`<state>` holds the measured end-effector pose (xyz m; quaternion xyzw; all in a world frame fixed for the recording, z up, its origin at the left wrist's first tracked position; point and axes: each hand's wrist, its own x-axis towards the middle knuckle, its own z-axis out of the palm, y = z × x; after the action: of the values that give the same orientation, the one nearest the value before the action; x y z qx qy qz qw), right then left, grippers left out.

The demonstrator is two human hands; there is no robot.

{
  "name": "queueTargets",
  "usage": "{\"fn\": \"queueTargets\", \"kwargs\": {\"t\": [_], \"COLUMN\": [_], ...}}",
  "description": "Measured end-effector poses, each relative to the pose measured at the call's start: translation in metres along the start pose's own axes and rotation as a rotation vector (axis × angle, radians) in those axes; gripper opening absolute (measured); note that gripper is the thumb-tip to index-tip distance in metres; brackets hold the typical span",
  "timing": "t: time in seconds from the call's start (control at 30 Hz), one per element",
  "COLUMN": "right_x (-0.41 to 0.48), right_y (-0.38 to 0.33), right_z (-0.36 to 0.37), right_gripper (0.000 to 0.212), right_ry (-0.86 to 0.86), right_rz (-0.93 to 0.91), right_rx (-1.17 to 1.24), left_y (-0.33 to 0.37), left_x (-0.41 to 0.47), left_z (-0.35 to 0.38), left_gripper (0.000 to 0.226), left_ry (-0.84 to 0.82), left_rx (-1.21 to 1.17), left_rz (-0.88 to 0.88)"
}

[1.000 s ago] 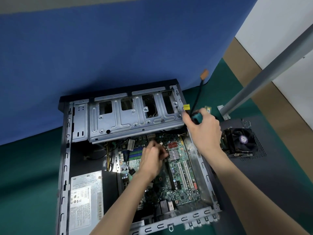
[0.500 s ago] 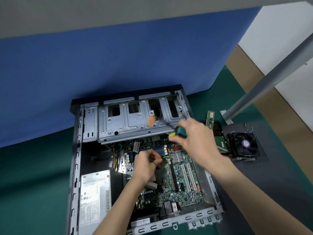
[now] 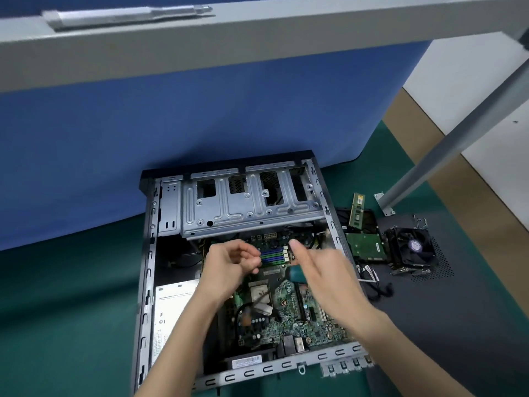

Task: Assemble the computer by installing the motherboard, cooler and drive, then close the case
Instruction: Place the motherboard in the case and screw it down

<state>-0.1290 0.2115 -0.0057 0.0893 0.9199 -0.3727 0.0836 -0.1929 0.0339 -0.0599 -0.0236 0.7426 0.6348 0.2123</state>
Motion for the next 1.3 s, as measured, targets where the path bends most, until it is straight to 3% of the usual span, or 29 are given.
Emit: {"fn": "queueTargets", "kwargs": {"t": [0.1, 0.13, 0.2, 0.43, 0.7, 0.87, 1.03, 1.1, 1.2, 1.3], "right_x": [0.011, 0.013, 0.013, 0.006, 0.005, 0.007, 0.016, 0.019, 0.024, 0.030], "right_y": [-0.001, -0.002, -0.004, -0.008, -0.008, -0.007, -0.005, -0.008, -0.014, -0.021], "right_z": [-0.009, -0.010, -0.007, 0.004, 0.011, 0.015, 0.021, 0.024, 0.027, 0.027], "right_gripper": [0.021, 0.016, 0.017, 0.010, 0.007, 0.008, 0.008, 0.007, 0.011, 0.012], "right_ry": [-0.018, -0.056, -0.091, 0.020, 0.116, 0.137, 0.297, 0.385, 0.465, 0.449], "right_rz": [-0.010, -0.023, -0.043, -0.152, -0.245, -0.182, 0.008, 0.039, 0.077, 0.124], "right_rx": [0.110, 0.117, 0.109, 0.060, 0.157, 0.289, 0.317, 0.313, 0.361, 0.458], "left_y": [0.014, 0.018, 0.021, 0.023, 0.022, 0.013, 0.009, 0.010, 0.014, 0.022], "left_x": [-0.006, -0.007, -0.009, -0.013, -0.013, -0.013, -0.019, -0.021, -0.024, -0.023], "left_z": [0.001, 0.003, 0.009, 0.016, 0.015, 0.023, 0.030, 0.034, 0.041, 0.046], "left_gripper": [0.007, 0.007, 0.006, 0.005, 0.017, 0.024, 0.044, 0.039, 0.037, 0.026], "left_ry": [-0.067, -0.088, -0.125, -0.201, -0.263, -0.182, -0.213, -0.250, -0.142, 0.005], "left_rx": [-0.132, -0.180, -0.239, -0.345, -0.471, -0.611, -0.777, -0.733, -0.527, -0.543], "left_rz": [0.001, -0.008, -0.029, -0.155, -0.303, -0.338, -0.197, -0.104, -0.001, 0.017]}}
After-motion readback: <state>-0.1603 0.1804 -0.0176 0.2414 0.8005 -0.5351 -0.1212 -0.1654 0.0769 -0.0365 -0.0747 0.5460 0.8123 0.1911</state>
